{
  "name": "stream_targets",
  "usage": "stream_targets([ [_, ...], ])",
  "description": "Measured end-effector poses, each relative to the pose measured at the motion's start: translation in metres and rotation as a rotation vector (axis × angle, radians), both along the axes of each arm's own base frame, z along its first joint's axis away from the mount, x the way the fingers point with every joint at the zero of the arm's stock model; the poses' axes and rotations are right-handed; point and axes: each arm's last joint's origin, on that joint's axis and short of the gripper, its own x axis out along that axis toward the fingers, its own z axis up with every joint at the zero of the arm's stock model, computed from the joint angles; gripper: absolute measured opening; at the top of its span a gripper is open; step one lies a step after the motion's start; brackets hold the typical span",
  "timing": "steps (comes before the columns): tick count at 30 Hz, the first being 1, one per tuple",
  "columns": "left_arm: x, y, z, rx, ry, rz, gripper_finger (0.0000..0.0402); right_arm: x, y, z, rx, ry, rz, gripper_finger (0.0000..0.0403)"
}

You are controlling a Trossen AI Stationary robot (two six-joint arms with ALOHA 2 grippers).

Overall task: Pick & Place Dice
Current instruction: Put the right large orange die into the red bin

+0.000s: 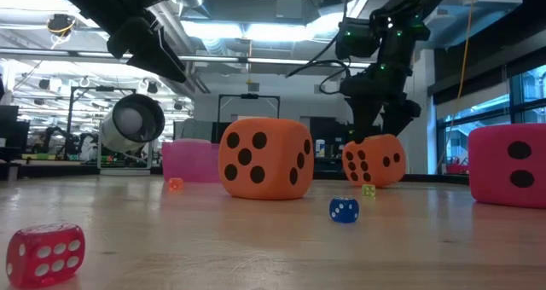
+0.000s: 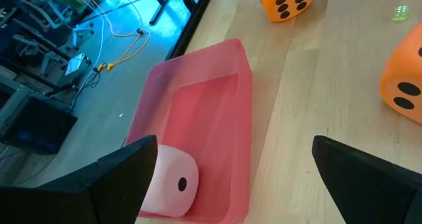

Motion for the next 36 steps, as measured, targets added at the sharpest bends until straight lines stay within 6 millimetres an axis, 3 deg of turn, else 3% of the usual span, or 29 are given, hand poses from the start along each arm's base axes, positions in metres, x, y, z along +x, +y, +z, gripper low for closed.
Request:
stream_targets([
  [24,0.000,0.000,0.000,0.000,0.000,0.000,0.0400,0.002,0.001,0.001,-0.036,-0.003,0.040,0.0400],
  [31,0.000,0.000,0.000,0.000,0.000,0.000,0.0400,-0.002,-0.001,0.014,-0.114,0.114,0.007,0.0400],
  [36,0.000,0.000,0.000,0.000,0.000,0.000,0.0400,0.002,-0.001,0.023,-0.153,0.105,-0.025,0.0400],
])
